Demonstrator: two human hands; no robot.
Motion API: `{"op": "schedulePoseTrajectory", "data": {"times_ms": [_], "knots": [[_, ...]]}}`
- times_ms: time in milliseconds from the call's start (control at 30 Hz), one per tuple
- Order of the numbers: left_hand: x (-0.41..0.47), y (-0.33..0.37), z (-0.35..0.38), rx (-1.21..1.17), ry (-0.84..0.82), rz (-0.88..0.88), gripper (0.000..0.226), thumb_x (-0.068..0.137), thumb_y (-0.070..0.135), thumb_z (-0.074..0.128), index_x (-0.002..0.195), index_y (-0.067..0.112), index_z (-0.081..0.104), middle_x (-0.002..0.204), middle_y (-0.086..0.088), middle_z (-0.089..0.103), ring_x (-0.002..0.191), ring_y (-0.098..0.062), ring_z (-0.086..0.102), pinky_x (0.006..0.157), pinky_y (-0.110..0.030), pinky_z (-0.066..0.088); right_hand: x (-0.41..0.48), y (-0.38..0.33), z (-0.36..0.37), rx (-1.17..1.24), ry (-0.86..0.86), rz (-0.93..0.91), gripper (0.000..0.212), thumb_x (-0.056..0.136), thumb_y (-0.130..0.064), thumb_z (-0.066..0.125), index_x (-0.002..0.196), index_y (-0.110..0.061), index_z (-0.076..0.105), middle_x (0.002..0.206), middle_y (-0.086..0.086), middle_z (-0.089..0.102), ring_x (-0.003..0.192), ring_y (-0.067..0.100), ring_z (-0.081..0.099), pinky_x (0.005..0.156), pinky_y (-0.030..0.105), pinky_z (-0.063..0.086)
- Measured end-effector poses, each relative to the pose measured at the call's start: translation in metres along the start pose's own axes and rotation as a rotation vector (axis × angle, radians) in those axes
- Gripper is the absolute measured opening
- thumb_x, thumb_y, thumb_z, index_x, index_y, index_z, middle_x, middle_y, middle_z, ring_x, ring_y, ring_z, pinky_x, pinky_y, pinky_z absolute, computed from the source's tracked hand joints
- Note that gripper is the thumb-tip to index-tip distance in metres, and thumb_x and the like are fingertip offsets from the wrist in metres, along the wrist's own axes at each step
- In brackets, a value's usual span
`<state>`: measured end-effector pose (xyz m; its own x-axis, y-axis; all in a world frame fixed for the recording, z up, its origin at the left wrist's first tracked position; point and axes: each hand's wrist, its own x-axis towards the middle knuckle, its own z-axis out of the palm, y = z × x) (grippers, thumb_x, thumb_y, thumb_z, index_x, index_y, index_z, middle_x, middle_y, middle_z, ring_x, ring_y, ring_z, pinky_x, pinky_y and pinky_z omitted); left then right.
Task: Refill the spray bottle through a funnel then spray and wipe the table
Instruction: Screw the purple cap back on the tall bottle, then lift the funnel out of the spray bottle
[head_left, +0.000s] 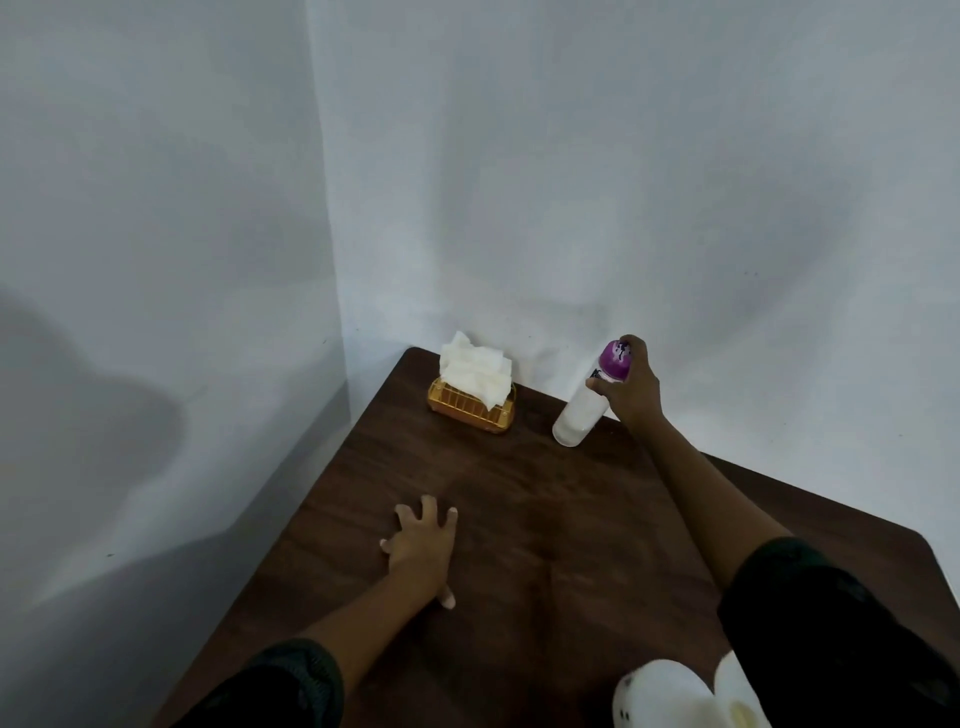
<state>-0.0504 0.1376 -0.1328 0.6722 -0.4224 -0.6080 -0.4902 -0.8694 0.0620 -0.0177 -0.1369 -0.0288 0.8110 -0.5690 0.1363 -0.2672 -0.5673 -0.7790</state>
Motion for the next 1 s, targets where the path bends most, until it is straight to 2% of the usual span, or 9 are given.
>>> {"op": "schedulePoseTrajectory", "data": {"times_ms": [433, 533, 667, 767, 833, 900, 1000], "knots": [[0.003, 0.000, 0.002, 0.043, 0.026, 0.031, 0.115, 0.072, 0.046, 0.076, 0.150, 0.023, -0.005, 0.156, -0.017, -0.006, 0.140, -0.048, 0.004, 0.102, -0.057, 0.040, 0.017, -0.018, 0.041, -0.025, -0.074, -0.083, 0.079, 0.079, 0.000, 0.069, 0.144, -0.009, 0.025, 0.141, 0.015, 0.040, 0.125, 0.031, 0.044, 0.092, 0.027, 0.039], [0.004, -0.002, 0.002, 0.030, 0.024, 0.034, 0.115, 0.071, 0.046, 0.077, 0.150, 0.023, -0.004, 0.155, -0.016, -0.005, 0.140, -0.049, 0.004, 0.101, -0.058, 0.040, 0.017, -0.018, 0.040, -0.031, -0.079, -0.080, 0.089, 0.076, 0.002, 0.071, 0.147, -0.011, 0.020, 0.141, 0.016, 0.039, 0.126, 0.032, 0.043, 0.094, 0.026, 0.038], [0.004, -0.003, 0.001, 0.024, 0.023, 0.031, 0.115, 0.070, 0.045, 0.077, 0.150, 0.024, -0.002, 0.155, -0.015, -0.005, 0.140, -0.048, 0.004, 0.102, -0.059, 0.040, 0.011, -0.022, 0.029, -0.070, -0.084, -0.055, 0.113, 0.067, 0.002, 0.079, 0.150, -0.013, 0.004, 0.146, 0.019, 0.026, 0.134, 0.032, 0.028, 0.100, 0.026, 0.030], [0.002, -0.003, -0.002, -0.004, 0.013, 0.021, 0.115, 0.070, 0.043, 0.078, 0.151, 0.025, -0.001, 0.155, -0.014, -0.005, 0.141, -0.047, 0.003, 0.104, -0.060, 0.037, 0.002, -0.027, 0.005, -0.160, -0.088, -0.041, 0.118, 0.065, 0.000, 0.080, 0.149, -0.012, -0.002, 0.153, 0.017, 0.010, 0.140, 0.031, 0.013, 0.112, 0.037, 0.020], [0.001, -0.002, -0.004, -0.019, -0.005, 0.018, 0.115, 0.070, 0.042, 0.079, 0.151, 0.026, -0.001, 0.156, -0.014, -0.006, 0.141, -0.046, 0.002, 0.105, -0.061, 0.035, -0.011, -0.026, -0.021, -0.168, -0.136, -0.039, 0.116, 0.067, -0.002, 0.079, 0.149, -0.014, 0.000, 0.151, 0.016, 0.011, 0.138, 0.030, 0.016, 0.114, 0.040, 0.023], [0.000, -0.001, -0.005, -0.016, -0.021, 0.005, 0.115, 0.069, 0.043, 0.079, 0.151, 0.027, 0.000, 0.156, -0.013, -0.007, 0.141, -0.046, 0.002, 0.106, -0.061, 0.034, -0.033, -0.026, -0.053, -0.156, -0.216, -0.040, 0.110, 0.069, -0.004, 0.079, 0.149, -0.017, 0.005, 0.150, 0.013, 0.015, 0.137, 0.028, 0.022, 0.110, 0.043, 0.032], [-0.001, -0.002, -0.007, -0.006, -0.038, -0.004, 0.116, 0.069, 0.046, 0.079, 0.151, 0.029, -0.001, 0.156, -0.013, -0.008, 0.142, -0.045, 0.003, 0.106, -0.059, 0.034, -0.081, -0.029, -0.100, -0.155, -0.405, 0.016, 0.092, 0.077, -0.012, 0.075, 0.146, -0.025, 0.017, 0.146, 0.010, 0.026, 0.126, 0.026, 0.041, 0.093, 0.031, 0.041]]}}
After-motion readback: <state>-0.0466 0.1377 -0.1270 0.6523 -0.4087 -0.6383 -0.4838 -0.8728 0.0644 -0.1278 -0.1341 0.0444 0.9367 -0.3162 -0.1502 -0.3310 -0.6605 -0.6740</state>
